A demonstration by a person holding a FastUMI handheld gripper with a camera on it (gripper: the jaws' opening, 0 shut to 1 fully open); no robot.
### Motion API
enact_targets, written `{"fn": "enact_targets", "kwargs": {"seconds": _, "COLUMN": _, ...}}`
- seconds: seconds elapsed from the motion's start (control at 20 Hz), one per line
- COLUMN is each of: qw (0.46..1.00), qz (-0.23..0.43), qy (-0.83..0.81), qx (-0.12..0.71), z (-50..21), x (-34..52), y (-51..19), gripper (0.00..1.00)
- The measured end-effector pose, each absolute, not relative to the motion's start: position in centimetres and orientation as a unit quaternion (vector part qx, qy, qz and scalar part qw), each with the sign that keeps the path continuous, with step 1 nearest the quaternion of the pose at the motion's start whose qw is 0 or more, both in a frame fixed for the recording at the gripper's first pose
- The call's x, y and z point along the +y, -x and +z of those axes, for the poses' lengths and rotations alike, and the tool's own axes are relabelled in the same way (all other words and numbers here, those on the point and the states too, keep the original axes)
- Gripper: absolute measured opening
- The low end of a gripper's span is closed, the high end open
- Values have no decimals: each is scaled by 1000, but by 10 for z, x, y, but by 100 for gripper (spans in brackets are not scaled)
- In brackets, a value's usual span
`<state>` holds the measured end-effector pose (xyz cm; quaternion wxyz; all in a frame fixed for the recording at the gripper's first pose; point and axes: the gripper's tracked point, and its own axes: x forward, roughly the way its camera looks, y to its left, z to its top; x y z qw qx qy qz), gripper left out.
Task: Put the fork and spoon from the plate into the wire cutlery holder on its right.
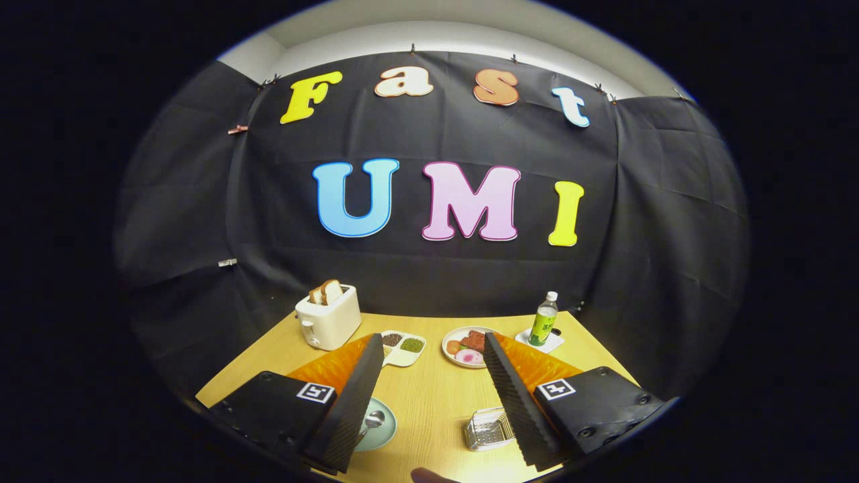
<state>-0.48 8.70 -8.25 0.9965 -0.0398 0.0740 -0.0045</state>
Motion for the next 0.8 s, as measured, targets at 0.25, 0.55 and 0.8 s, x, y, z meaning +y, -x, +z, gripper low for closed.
{"fn": "enact_targets", "kwargs": {"seconds": 0.25, "qw": 987, "qz": 47, "qy": 28, "qx": 149, "z": -137, "x": 126, "y": -1, "gripper": 94}}
{"fn": "enact_targets", "kwargs": {"seconds": 0.55, "qw": 956, "qz": 71, "qy": 13, "qx": 286, "z": -232, "x": 154, "y": -2, "gripper": 94}}
{"fn": "enact_targets", "kwargs": {"seconds": 0.8, "qw": 911, "qz": 82, "qy": 7, "qx": 404, "z": -312, "x": 175, "y": 8, "gripper": 96}}
